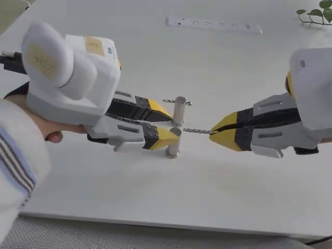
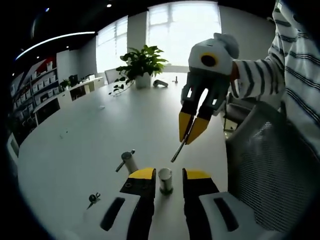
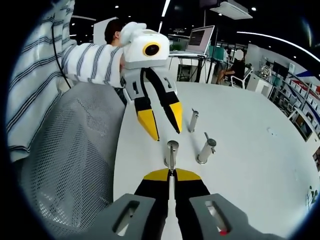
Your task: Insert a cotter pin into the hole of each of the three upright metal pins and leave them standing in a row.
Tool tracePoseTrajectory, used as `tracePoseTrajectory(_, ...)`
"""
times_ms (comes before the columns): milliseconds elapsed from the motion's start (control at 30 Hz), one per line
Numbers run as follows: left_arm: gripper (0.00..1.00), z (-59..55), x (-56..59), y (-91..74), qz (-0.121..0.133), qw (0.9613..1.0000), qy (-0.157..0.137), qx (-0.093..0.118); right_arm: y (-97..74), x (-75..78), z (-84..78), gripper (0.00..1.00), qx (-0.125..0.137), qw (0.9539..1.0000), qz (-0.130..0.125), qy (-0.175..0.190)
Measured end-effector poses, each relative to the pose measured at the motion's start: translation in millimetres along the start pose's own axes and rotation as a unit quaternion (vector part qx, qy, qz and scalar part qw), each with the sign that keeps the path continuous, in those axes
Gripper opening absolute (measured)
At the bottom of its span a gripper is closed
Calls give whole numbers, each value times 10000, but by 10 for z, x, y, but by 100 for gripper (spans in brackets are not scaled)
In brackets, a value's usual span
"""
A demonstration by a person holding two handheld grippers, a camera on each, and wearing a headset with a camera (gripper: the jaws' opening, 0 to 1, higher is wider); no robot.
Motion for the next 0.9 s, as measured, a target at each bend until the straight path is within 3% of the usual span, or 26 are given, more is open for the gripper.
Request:
tracePoseTrajectory(367,15,-63,-72,104,-66,9996,2,-260,63,23,-66,0,-123,9999,45,-73)
tracePoseTrajectory(900,9,-78,-81,119,-186,9990,-227,-348,154,66,-51,0,-67,9998,131,-123)
Point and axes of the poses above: the centre of the closed fingertips' face, and the gripper's own axes: y roughly forward along the fingers, x roughly to its right, z roughly out of its top, the point moved 8 cm from there along -y, roughly backward along the fingers, and after that the axes turned 1 degree about -x, right-handed, at the moved point
